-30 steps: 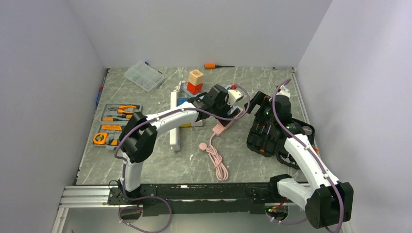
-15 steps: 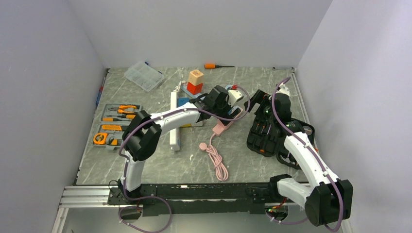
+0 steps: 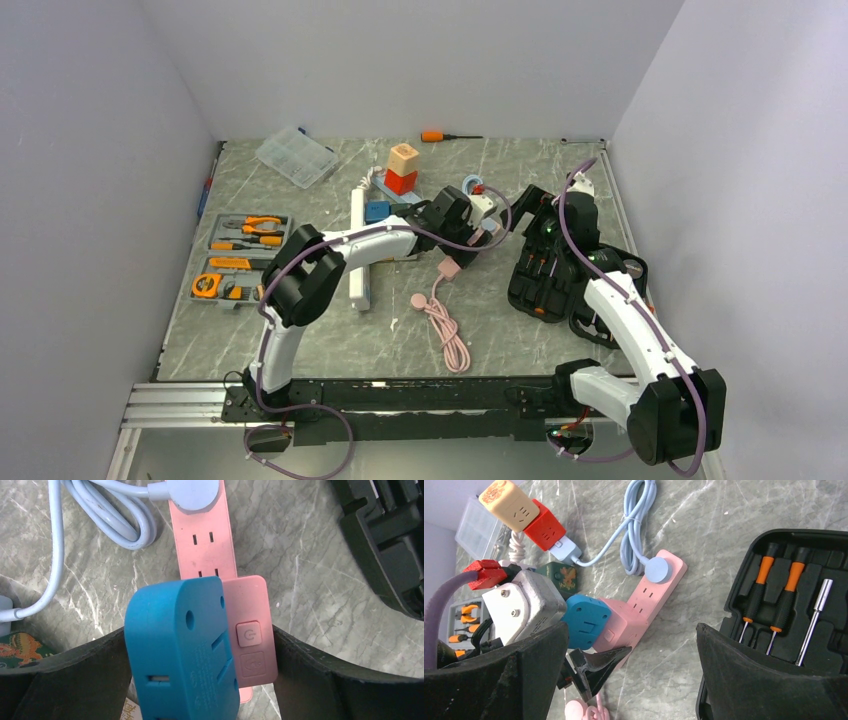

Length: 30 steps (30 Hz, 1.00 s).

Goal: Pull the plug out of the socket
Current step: Pick up the socket from the center of the board.

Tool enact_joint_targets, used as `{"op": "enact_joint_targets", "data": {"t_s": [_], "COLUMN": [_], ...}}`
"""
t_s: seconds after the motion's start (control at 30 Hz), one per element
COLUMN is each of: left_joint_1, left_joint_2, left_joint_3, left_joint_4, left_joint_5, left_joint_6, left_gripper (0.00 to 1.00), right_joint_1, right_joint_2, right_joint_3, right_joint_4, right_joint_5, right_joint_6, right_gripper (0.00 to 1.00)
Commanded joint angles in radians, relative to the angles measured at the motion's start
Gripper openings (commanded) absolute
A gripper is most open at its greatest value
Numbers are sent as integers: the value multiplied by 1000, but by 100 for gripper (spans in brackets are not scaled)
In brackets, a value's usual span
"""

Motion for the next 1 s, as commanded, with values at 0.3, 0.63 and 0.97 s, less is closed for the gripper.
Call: {"op": "enact_joint_targets", "data": {"t_s": [0.3, 0.63, 0.97], "left_joint_1": [0, 90, 161], "left_joint_2": [-15, -174, -314], "left_joint_3": [-52, 97, 85], "left_joint_4": [82, -82, -98], "left_joint_5": [24, 116, 340], "left_joint_6": [-88, -46, -215], "left_gripper": [42, 6, 3], "right_joint_1": [-4, -3, -4], "right_joint_2": [-38, -62, -6], "right_joint_3": [-23, -93, -199], "right_joint_4": [55, 83, 342], "right_joint_5": [-33, -66, -206], "right_joint_6": [4, 82, 303], "right_gripper": [93, 98, 97]}}
